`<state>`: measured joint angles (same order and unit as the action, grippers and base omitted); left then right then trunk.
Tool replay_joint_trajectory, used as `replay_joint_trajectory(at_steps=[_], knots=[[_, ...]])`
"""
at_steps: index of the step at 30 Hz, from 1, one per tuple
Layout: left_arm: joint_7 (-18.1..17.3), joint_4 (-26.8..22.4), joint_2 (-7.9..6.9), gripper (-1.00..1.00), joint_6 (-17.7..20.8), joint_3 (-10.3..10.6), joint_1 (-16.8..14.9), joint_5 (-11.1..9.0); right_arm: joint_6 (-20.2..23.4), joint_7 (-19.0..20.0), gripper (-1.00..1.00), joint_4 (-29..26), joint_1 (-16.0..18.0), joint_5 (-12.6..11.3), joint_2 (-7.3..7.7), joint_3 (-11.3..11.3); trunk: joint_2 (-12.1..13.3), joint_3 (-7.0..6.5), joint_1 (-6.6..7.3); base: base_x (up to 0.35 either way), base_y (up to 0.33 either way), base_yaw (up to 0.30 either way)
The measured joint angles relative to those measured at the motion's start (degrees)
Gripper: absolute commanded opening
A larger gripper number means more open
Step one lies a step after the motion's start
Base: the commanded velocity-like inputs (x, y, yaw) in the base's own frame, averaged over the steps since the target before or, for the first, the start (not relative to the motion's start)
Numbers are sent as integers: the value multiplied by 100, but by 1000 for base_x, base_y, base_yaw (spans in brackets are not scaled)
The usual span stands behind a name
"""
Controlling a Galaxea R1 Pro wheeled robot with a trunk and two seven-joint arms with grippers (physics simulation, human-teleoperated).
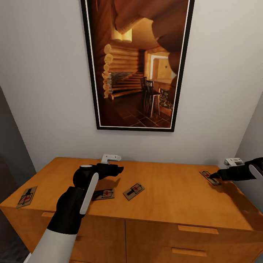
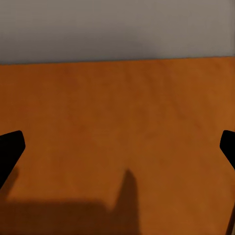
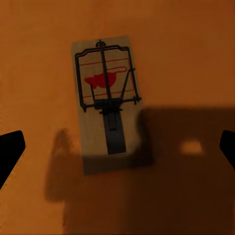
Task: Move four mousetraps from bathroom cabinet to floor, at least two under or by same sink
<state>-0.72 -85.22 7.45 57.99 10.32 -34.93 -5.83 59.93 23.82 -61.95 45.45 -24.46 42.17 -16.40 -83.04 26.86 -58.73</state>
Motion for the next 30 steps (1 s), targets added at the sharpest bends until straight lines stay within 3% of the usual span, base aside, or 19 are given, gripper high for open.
replay_joint_trajectory(at_steps=[18,30], knots=[[1,13,0,100,-15,0,0,-9,-2,-5,100,4,1,480,-365,1,0,0,0,0,0,0],[7,50,-1,100,-18,0,0,-5,-3,-1,100,24,1,558,-505,-6,0,0,0,0,0,0]])
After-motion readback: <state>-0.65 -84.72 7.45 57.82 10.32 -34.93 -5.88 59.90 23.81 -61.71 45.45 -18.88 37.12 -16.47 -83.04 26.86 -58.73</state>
